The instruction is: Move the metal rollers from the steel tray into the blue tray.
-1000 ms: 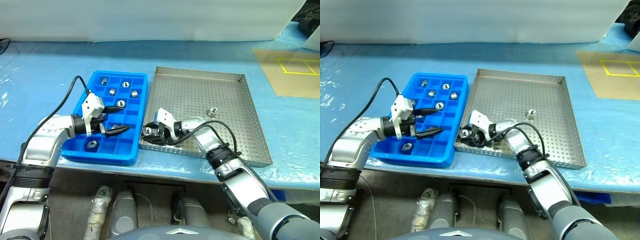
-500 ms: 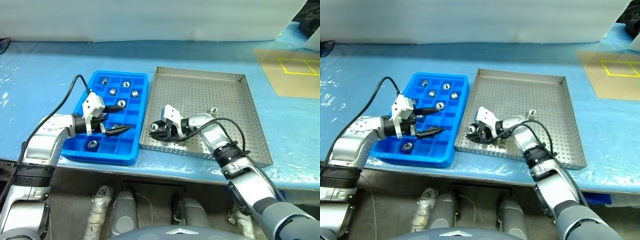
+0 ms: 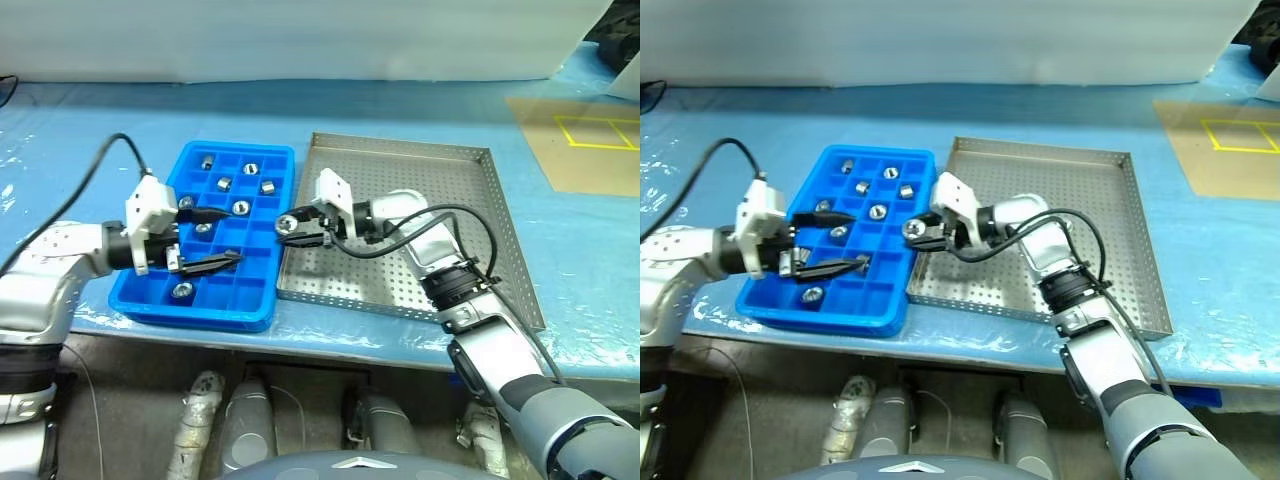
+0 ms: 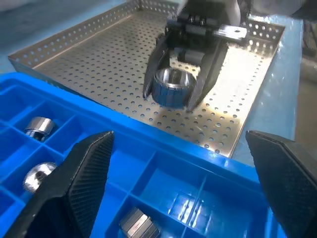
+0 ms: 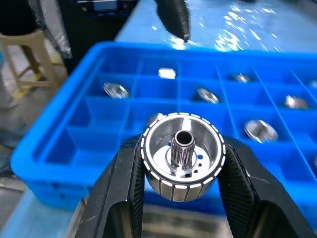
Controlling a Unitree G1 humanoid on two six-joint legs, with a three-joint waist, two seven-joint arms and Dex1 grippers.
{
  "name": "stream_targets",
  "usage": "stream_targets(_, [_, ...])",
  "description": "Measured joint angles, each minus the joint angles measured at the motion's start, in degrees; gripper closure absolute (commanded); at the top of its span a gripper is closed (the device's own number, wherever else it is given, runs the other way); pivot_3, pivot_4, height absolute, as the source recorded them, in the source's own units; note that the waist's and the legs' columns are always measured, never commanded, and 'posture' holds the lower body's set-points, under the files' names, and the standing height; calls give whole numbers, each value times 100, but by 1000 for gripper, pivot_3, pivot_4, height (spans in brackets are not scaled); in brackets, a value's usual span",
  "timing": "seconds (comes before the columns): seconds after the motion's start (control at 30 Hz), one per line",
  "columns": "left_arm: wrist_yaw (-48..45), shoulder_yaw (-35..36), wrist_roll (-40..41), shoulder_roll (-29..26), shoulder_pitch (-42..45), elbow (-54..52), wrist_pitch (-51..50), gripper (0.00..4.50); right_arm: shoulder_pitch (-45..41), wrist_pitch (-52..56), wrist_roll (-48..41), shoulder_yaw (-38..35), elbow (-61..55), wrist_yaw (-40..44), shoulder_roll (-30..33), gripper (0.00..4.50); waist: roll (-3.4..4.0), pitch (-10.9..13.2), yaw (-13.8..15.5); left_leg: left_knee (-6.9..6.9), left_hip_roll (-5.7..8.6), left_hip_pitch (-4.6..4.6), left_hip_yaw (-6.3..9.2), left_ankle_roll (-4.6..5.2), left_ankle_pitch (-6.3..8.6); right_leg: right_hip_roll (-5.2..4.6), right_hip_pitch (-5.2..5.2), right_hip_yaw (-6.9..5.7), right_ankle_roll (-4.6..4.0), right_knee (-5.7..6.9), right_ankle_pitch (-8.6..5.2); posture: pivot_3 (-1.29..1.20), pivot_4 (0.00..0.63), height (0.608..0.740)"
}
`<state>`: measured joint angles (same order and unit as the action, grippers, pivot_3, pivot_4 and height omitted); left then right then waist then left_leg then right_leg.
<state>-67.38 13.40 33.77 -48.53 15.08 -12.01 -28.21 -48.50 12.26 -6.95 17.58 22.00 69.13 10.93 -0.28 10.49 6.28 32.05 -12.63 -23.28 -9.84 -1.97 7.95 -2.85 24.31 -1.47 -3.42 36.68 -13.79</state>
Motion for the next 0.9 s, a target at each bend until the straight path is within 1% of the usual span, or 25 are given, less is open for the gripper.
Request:
stream_targets(0.17, [421,809,234,-75,-924,-631,-327,0,-263,-483,113,184,939,40,-541,2847,1,1,104,0,-10,0,4,-1,0,-4,1,-1,1,2,-1,334,150,740])
stream_targets(0.43, [949,1517,296,-69,-1594,-922,-366,0,-694,-1453,459,166,2357,-200,-852,2847,5,3,321,-2,-13,-1,6,-3,0,-11,0,-2,2,2,-1,369,150,740])
stream_targets(0.63, [1074,1476,297,-50,-1597,-910,-342,0,-801,-1819,589,69,2789,-419,-821,2847,5,4,387,-4,-14,0,6,-3,-1,-10,2,-1,2,2,-1,327,150,740])
stream_targets(0.9, [1030,942,224,-33,-1098,-489,-162,0,-920,-1920,604,-181,2809,-748,-699,2847,4,3,378,-3,-11,1,4,-4,-1,-10,3,0,2,4,-1,265,150,740])
